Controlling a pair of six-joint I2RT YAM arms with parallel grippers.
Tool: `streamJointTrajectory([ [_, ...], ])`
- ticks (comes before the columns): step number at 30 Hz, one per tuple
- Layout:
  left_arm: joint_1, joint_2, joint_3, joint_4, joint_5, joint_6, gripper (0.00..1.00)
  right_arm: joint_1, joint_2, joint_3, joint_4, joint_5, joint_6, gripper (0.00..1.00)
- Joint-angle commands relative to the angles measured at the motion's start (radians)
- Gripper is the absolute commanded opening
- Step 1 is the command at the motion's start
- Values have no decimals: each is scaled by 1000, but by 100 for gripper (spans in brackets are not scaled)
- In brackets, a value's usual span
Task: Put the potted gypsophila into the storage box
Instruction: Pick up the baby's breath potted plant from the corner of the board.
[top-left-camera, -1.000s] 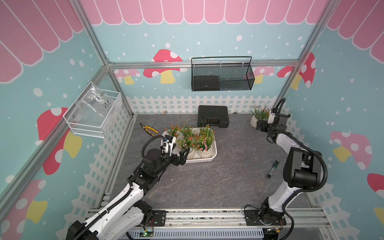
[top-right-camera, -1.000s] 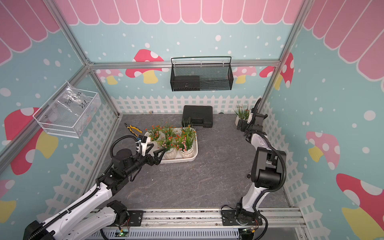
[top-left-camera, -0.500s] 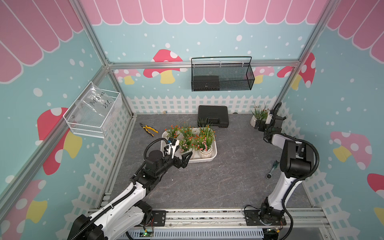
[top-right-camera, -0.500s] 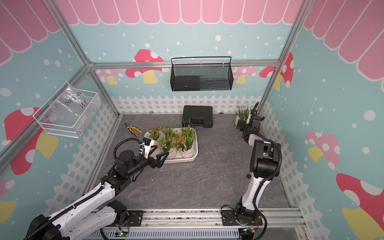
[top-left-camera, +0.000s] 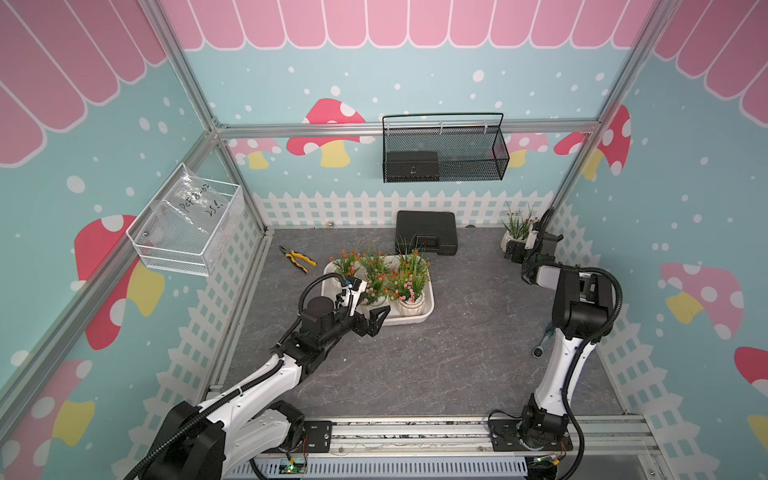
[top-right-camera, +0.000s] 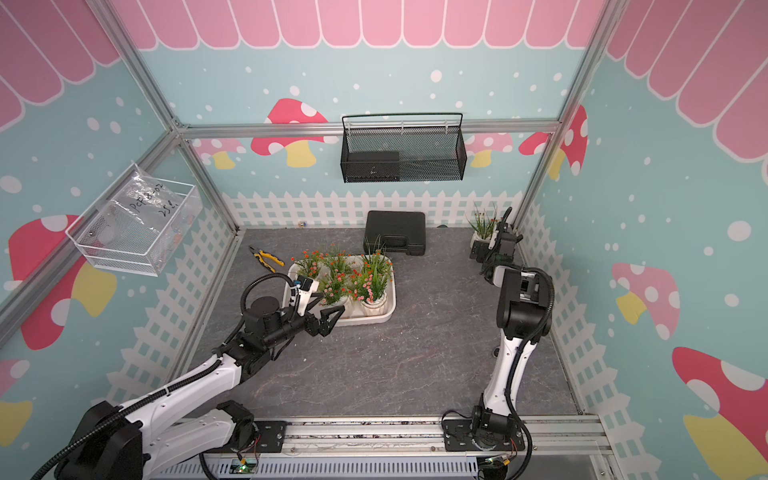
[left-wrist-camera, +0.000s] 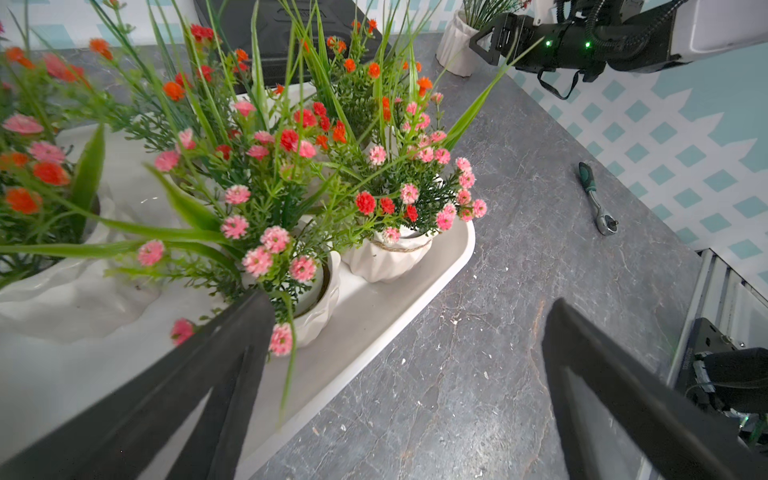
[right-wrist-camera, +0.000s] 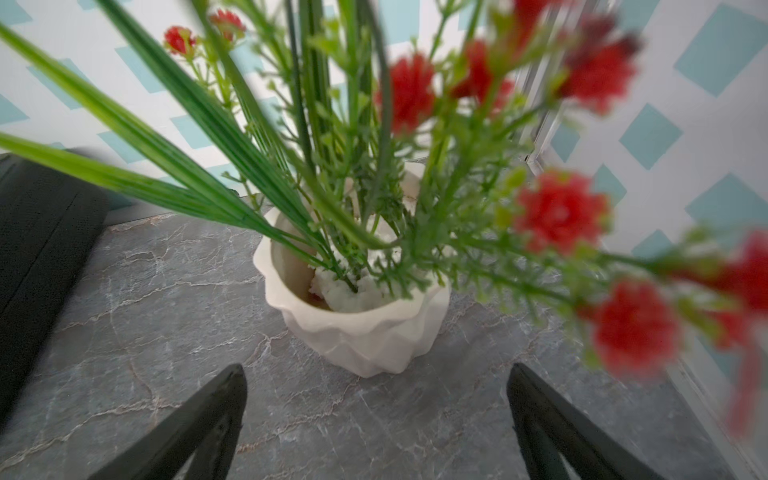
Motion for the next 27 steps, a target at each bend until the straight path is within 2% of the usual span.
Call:
streamJointTrajectory([
  [1, -3, 28, 11, 54, 33, 4, 99, -1, 48, 48, -9, -28, -23, 99],
  [9, -3, 48, 20, 39, 26, 17, 99, -1, 111, 149, -85, -34, -19, 99],
  [20, -3, 32, 11, 13, -13, 55, 99, 2, 205, 303, -117, -44, 20, 98],
  [27, -3, 71, 41, -20, -10, 94, 99, 3, 248, 381, -114, -35, 37, 98],
])
